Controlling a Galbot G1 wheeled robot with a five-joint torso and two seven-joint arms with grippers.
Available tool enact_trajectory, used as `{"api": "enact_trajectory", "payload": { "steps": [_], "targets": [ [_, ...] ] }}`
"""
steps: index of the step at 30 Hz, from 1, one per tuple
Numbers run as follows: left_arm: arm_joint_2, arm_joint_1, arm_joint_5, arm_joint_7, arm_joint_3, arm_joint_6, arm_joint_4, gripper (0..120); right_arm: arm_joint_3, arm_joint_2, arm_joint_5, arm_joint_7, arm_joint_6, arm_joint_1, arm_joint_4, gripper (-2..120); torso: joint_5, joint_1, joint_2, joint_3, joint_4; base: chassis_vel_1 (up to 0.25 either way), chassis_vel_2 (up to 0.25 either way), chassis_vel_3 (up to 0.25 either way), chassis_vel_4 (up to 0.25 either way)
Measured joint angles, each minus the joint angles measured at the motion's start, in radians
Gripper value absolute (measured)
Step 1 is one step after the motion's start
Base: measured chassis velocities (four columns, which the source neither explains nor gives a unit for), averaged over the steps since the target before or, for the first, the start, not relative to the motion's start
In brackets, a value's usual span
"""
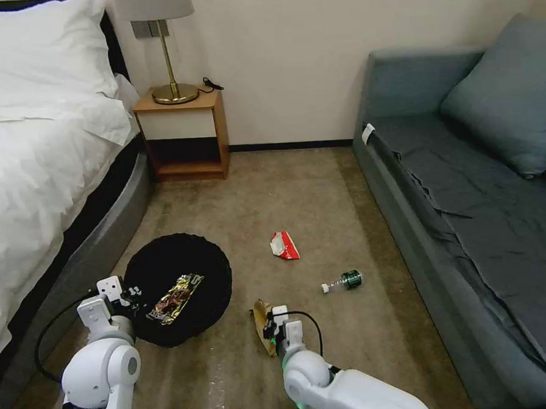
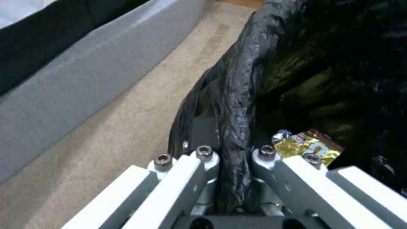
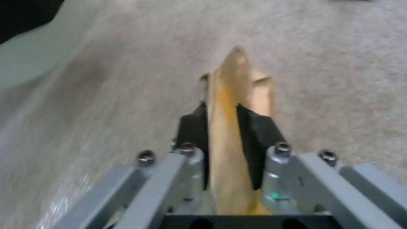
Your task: Pick up the trash bin, then pick up the garbage on the floor and place it into the trash bin.
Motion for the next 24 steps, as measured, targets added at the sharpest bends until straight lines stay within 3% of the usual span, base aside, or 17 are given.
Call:
{"api": "enact_trajectory", "payload": {
  "steps": [7, 20, 24],
  "targets": [
    [-0.012, 0.009, 0.005, 0.001, -0.002, -0.007, 0.0, 4, -0.136, 0.03, 0.007, -0.007, 0.022, 0.075, -0.055, 50, 0.0001, 0.0, 0.0, 0.0, 0.0002, 0.0, 0.0, 0.0, 0.0],
    [-0.024, 0.016, 0.021, 0.003, 0.0, -0.012, 0.003, 4, -0.154, 0.075, -0.059, -0.074, 0.088, 0.111, -0.259, 98, 0.0001, 0.0, 0.0, 0.0, 0.0001, 0.0, 0.0, 0.0, 0.0],
    [-0.023, 0.016, 0.023, 0.003, 0.0, -0.013, 0.003, 4, -0.153, 0.078, -0.068, -0.09, 0.097, 0.11, -0.301, 100, 0.0, 0.0, 0.0, 0.0, 0.0001, 0.0, 0.0, 0.0, 0.0]
  ]
}}
